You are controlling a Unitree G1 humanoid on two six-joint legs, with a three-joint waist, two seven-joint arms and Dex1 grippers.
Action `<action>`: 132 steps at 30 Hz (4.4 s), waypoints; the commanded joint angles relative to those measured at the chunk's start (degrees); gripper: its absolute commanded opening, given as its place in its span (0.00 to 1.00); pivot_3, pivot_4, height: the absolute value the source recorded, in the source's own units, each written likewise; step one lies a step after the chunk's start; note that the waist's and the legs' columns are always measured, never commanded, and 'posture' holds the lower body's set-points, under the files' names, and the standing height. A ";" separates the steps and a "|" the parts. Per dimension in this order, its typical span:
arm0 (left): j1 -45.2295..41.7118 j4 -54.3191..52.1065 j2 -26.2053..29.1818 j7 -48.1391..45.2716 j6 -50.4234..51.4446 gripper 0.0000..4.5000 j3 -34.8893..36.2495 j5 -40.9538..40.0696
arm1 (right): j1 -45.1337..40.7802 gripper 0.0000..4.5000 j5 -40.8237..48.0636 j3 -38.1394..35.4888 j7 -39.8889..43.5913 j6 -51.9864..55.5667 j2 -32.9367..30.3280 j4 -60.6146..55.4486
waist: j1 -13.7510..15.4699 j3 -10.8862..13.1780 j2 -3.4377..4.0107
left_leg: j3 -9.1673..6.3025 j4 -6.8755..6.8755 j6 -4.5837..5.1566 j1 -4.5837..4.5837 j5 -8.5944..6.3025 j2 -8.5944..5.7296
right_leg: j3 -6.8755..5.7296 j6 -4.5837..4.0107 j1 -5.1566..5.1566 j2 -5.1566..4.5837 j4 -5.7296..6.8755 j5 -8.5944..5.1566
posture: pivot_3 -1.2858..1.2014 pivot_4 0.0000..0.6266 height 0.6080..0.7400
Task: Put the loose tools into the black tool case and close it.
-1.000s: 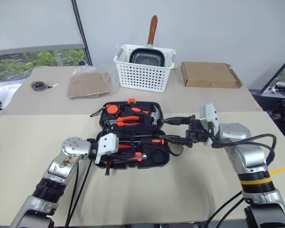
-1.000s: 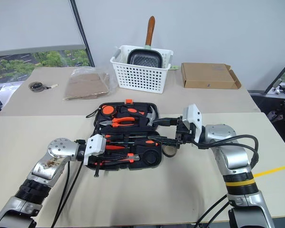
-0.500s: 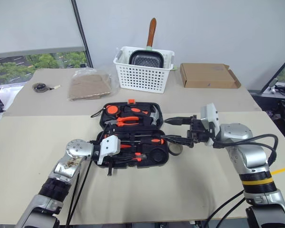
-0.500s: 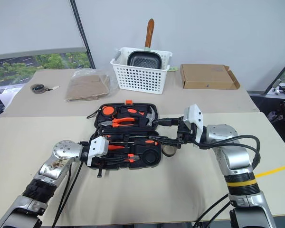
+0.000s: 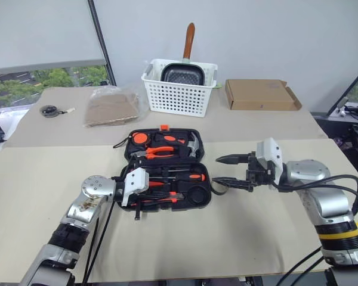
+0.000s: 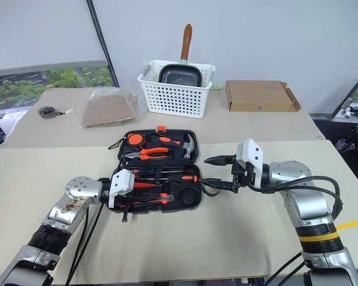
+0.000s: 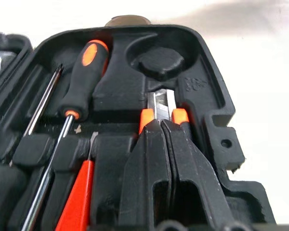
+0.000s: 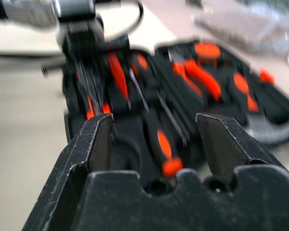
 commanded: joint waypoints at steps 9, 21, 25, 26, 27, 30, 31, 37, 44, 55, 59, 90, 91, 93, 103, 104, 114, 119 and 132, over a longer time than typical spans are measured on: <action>2.89 -21.83 13.82 -3.69 19.35 0.74 13.01 -17.03 | -0.66 0.71 -12.97 7.23 1.96 -7.33 -5.03 -0.14 | 0.15 0.11 -0.14 | 0.07 0.00 0.00 -0.12 -0.02 -0.07 | -0.02 0.04 0.02 -0.06 -0.27 -0.02 | 0.52 0.24 0.70; 6.51 -32.34 18.43 -1.44 24.71 1.00 15.70 -21.29 | -5.55 0.54 -21.04 12.94 3.26 -8.22 -6.15 5.38 | 0.25 0.21 -0.15 | 0.02 -0.01 -0.10 -0.13 0.03 -0.06 | -0.03 0.08 0.01 -0.03 -0.25 -0.06 | 0.52 0.24 0.70; 5.84 -33.08 18.01 -0.47 26.05 1.00 15.72 -22.54 | -6.09 0.25 -21.49 13.01 3.45 -8.86 -5.75 6.20 | 0.24 0.21 -0.16 | 0.03 -0.02 -0.34 -0.13 0.17 -0.06 | -0.03 0.07 0.01 0.00 -0.24 -0.06 | 0.52 0.24 0.70; 5.59 -33.14 17.82 -0.22 26.47 1.00 15.70 -23.03 | -6.27 0.16 -21.62 13.04 3.44 -8.87 -5.55 6.27 | 0.24 0.21 -0.16 | 0.03 -0.02 -0.34 -0.13 0.17 -0.06 | -0.04 0.08 0.02 0.00 -0.24 -0.06 | 0.52 0.24 0.70; 5.42 -33.15 17.82 -0.07 26.76 1.00 15.56 -23.37 | -6.39 0.07 -21.66 13.07 3.48 -8.83 -5.37 6.23 | 0.24 0.21 -0.16 | 0.03 -0.01 -0.34 -0.13 0.17 -0.06 | -0.03 0.08 0.02 0.00 -0.24 -0.06 | 0.52 0.24 0.70; 5.72 -32.84 18.56 -0.39 26.31 1.00 14.60 -22.42 | -6.31 0.01 -21.78 13.08 3.55 -8.67 -5.17 5.86 | 0.25 0.21 -0.16 | 0.03 -0.01 -0.34 -0.12 0.17 -0.06 | -0.03 0.08 0.02 0.00 -0.24 -0.06 | 0.52 0.24 0.70; 5.77 -32.73 18.64 -0.45 26.20 1.00 14.40 -22.16 | -6.26 0.01 -21.75 13.01 3.60 -8.67 -5.19 5.78 | 0.26 0.21 -0.16 | 0.03 -0.01 -0.34 -0.12 0.17 -0.06 | -0.03 0.08 0.02 -0.01 -0.23 -0.06 | 0.52 0.24 0.70; 5.58 -32.49 18.72 0.28 26.65 1.00 14.80 -22.30 | -8.07 0.01 -20.50 11.38 4.50 -7.10 -6.43 2.33 | 0.24 0.22 -0.15 | 0.04 -0.01 -0.35 -0.13 0.17 -0.07 | -0.03 0.08 0.02 -0.01 -0.24 -0.06 | 0.52 0.24 0.70; 6.26 -34.03 19.21 2.08 27.65 1.00 15.58 -22.78 | -11.84 0.01 -15.46 14.93 5.97 4.31 -2.62 -12.72 | 0.19 0.23 -0.15 | -0.04 -0.04 -0.40 -0.12 0.20 -0.01 | -0.04 0.07 -0.01 0.07 -0.20 -0.06 | 0.52 0.24 0.70; 8.09 -36.04 19.41 4.14 27.88 1.00 16.41 -23.05 | -12.34 0.01 -19.75 22.96 6.94 4.82 -0.66 -11.23 | 0.24 0.24 -0.16 | -0.01 0.02 -0.32 -0.16 0.15 -0.11 | -0.03 0.06 0.02 -0.01 -0.23 -0.06 | 0.52 0.24 0.70; 8.20 -36.11 19.23 4.67 27.91 1.00 16.42 -23.01 | -12.57 0.01 -21.03 24.09 7.41 4.64 -0.78 -9.67 | 0.24 0.24 -0.16 | -0.01 0.01 -0.37 -0.14 0.18 -0.09 | -0.04 0.06 0.02 0.03 -0.21 -0.06 | 0.52 0.24 0.70; 8.77 -31.93 16.47 8.17 27.16 1.00 17.33 -22.62 | -14.57 0.41 -10.28 12.71 4.23 14.47 2.15 -10.12 | 0.27 0.24 -0.17 | -0.03 0.01 -0.38 -0.11 0.19 -0.08 | -0.05 0.04 0.05 0.03 -0.19 -0.07 | 0.52 0.24 0.70; 8.82 -30.70 15.39 9.82 27.24 1.00 17.65 -22.25 | -14.76 0.41 -8.70 10.56 2.87 15.08 3.43 -8.57 | 0.27 0.24 -0.18 | -0.03 0.01 -0.38 -0.10 0.19 -0.08 | -0.04 0.04 0.05 0.04 -0.18 -0.07 | 0.52 0.24 0.70; 8.57 -28.16 13.40 13.23 26.24 1.00 17.70 -19.87 | -14.72 0.41 -6.88 7.47 0.24 14.81 5.62 -5.48 | 0.27 0.24 -0.18 | -0.07 0.02 -0.37 -0.06 0.19 -0.08 | -0.05 0.04 0.08 0.05 -0.12 -0.06 | 0.52 0.24 0.70; -3.73 0.87 5.62 22.77 31.93 1.00 20.28 -18.48 | -23.99 0.41 -4.71 -2.41 -19.75 26.66 17.69 23.11 | 0.00 0.26 -0.23 | -0.04 0.04 -0.57 -0.04 0.37 -0.08 | -0.05 -0.05 0.06 0.07 0.03 0.02 | 0.52 0.24 0.70; -5.13 3.24 5.90 22.04 32.88 1.00 19.03 -17.72 | -26.05 0.41 -4.66 -2.96 -21.27 28.24 18.71 26.69 | -0.09 0.26 -0.23 | -0.03 0.04 -0.57 -0.05 0.37 -0.09 | -0.04 -0.06 0.06 0.07 0.03 0.03 | 0.52 0.24 0.70; -19.70 28.18 3.38 20.34 34.19 1.00 18.56 -13.01 | -39.09 0.41 -6.17 -4.83 -22.42 25.50 22.46 55.28 | -1.29 0.25 -0.23 | 0.10 -0.04 -0.58 -0.23 0.39 -0.13 | -0.12 -0.46 0.02 0.19 0.07 0.28 | 0.52 0.24 0.70; -23.81 36.41 2.97 19.61 34.48 1.00 19.98 -12.48 | -42.27 0.23 -6.18 -5.76 -21.42 23.45 23.12 60.20 | -1.82 0.25 -0.24 | 0.13 -0.06 -0.58 -0.22 0.39 -0.15 | -0.09 -0.41 0.03 0.19 0.05 0.29 | 0.52 0.24 0.70; -29.87 50.30 1.09 19.75 32.04 1.00 20.53 -8.03 | -44.09 0.01 -8.32 -5.47 -20.83 21.06 24.52 63.08 | -2.34 0.25 -0.23 | 0.11 -0.03 -0.66 -0.16 0.43 -0.12 | -0.08 -0.12 0.05 0.14 0.22 0.17 | 0.52 0.24 0.70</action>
